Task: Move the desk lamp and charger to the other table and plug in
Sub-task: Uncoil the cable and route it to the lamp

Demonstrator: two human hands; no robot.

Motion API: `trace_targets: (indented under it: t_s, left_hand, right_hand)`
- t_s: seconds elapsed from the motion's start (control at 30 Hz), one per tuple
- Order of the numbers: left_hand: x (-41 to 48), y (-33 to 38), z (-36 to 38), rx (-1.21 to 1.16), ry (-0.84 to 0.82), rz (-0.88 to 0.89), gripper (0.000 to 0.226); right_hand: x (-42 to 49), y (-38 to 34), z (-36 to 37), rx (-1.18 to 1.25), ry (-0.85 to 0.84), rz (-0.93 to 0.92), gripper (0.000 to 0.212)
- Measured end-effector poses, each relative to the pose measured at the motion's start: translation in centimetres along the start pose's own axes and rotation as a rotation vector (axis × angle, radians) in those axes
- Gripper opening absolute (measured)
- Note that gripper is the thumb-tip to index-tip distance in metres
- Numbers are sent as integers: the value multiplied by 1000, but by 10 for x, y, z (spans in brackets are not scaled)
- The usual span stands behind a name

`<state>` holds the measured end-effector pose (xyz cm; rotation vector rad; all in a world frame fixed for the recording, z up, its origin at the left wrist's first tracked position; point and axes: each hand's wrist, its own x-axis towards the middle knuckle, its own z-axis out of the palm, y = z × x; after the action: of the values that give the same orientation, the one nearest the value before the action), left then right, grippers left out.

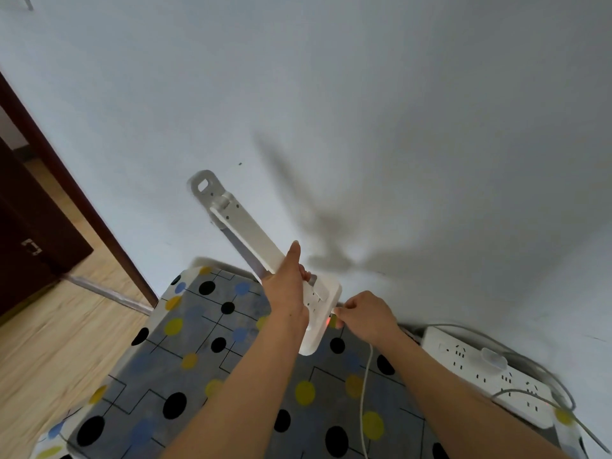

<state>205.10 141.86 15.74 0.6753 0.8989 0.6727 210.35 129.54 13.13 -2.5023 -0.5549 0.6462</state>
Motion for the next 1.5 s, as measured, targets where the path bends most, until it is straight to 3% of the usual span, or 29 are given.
trace_targets:
  t_s: [0.07, 0.2, 0.47, 0.63, 0.77, 0.9, 1.07, 1.5]
  left_hand:
    - [1, -2, 1, 26, -13, 24, 78]
    - [4, -6, -5, 87, -22, -40, 37]
    - [25, -25, -24, 281, 37, 48, 42]
    - [39, -38, -23, 315, 47, 87, 24]
    - [52, -54, -20, 373, 2, 138, 37]
    - [64, -70, -21, 420, 9, 174, 26]
    - [70, -87, -24, 503, 15, 178, 58]
    - [32, -106, -24, 660, 114, 294, 45]
  right_hand:
    - [1, 2, 5, -4, -6, 1, 36]
    - [6, 5, 10, -9, 15, 0, 33]
    - [9, 20, 26, -24, 57, -82, 29]
    - [12, 33, 27, 46, 81, -62, 20]
    - [14, 42, 25, 65, 75, -19, 21]
    - [13, 56, 24, 63, 67, 22, 22]
    - [10, 71, 25, 52, 53, 43, 22]
    - [-16, 100, 7, 145, 110, 65, 20]
